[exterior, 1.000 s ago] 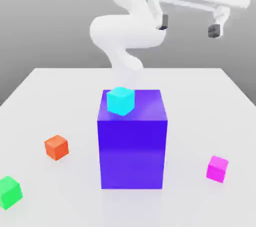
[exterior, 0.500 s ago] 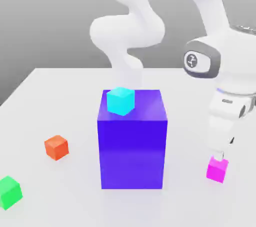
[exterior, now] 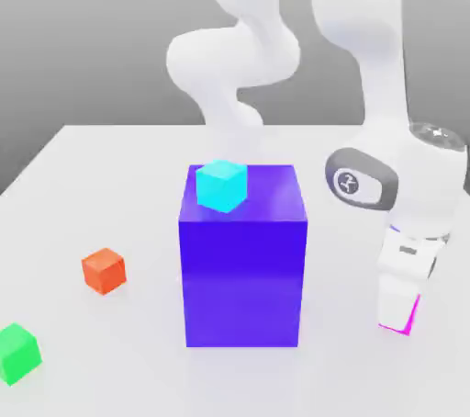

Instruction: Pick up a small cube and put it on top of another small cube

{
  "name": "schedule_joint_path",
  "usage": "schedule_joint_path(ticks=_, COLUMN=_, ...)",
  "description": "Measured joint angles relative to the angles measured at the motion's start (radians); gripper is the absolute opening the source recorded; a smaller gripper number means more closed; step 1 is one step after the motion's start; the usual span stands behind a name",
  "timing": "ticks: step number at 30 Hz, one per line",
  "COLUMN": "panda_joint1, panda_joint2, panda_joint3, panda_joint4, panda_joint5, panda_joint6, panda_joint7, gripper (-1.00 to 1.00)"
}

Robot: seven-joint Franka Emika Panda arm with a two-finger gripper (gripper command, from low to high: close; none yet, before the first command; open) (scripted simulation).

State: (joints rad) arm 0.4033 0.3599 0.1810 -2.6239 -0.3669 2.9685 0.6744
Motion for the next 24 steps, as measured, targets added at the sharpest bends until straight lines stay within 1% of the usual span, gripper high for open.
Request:
schedule_joint_path(ticks=2, panda_joint1=-0.035, panda_joint2=-0.040, panda_joint3=0.043, panda_joint4=-0.009, panda_joint5=0.034, panda_joint6=-0.029, panda_joint7=-0.026, gripper=-1.00)
schedule_joint_path(ticks=6, panda_joint1=-0.097, panda_joint2=-0.144, panda_joint3=0.129, panda_joint4=-0.034, panda_joint5=0.143, panda_joint6=-0.106, panda_joint7=-0.109, gripper=-1.00)
schedule_joint_path(ticks=8, panda_joint1=-0.113, panda_joint2=-0.196, panda_joint3=0.156, panda_joint4=-0.047, panda_joint5=0.197, panda_joint6=-0.145, panda_joint7=-0.149, gripper=-1.00)
schedule_joint_path(ticks=9, panda_joint1=-0.123, panda_joint2=-0.209, panda_joint3=0.150, panda_joint4=-0.046, panda_joint5=0.216, panda_joint6=-0.160, panda_joint7=-0.142, gripper=-1.00)
schedule_joint_path(ticks=24, panda_joint1=-0.359, panda_joint2=-0.193, panda_joint3=-0.202, panda_joint4=0.105, panda_joint5=0.366, panda_joint6=-0.282, panda_joint7=0.412, gripper=-1.00)
